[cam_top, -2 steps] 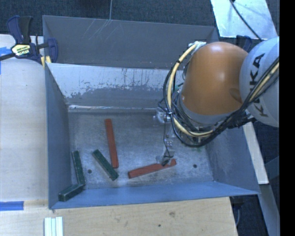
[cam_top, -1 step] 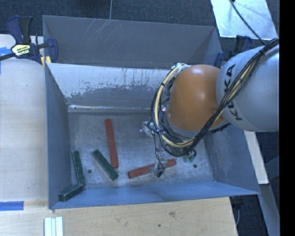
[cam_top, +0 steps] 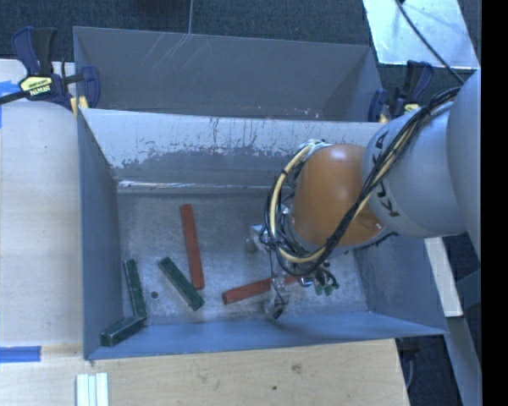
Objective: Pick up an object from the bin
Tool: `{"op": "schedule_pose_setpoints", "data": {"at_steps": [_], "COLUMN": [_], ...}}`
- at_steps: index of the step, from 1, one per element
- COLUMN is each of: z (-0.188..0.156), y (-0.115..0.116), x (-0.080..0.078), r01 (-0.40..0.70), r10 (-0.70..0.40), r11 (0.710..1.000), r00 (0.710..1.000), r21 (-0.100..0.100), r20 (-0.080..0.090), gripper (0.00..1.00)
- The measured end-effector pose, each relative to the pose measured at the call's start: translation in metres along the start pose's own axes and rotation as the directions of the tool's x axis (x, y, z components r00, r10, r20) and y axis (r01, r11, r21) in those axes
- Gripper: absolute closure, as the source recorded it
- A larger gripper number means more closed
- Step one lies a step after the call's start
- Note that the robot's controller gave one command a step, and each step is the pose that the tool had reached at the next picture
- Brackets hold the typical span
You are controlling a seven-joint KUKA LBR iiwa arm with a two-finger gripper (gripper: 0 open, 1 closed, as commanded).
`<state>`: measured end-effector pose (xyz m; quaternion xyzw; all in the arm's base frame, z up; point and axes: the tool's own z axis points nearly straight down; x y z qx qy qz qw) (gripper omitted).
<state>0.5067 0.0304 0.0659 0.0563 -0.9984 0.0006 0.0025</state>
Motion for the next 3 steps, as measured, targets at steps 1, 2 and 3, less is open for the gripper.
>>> {"op": "schedule_pose_setpoints", "data": {"at_steps": [1, 2, 3], "z": [-0.005, -0.134, -0.200], "y": [0.001, -0.031, -0.002], "x": [-0.003, -0.048, -0.050], "r01": [0.002, -0.019, 0.006], "r10": [-0.002, 0.019, -0.006], "r11": [1.000, 1.000, 1.000], "r00": [1.000, 1.000, 1.000], "r21": [0.000, 0.001, -0.001], "r20": [0.010, 0.018, 0.017], "gripper": [1.00, 1.00, 1.00]}}
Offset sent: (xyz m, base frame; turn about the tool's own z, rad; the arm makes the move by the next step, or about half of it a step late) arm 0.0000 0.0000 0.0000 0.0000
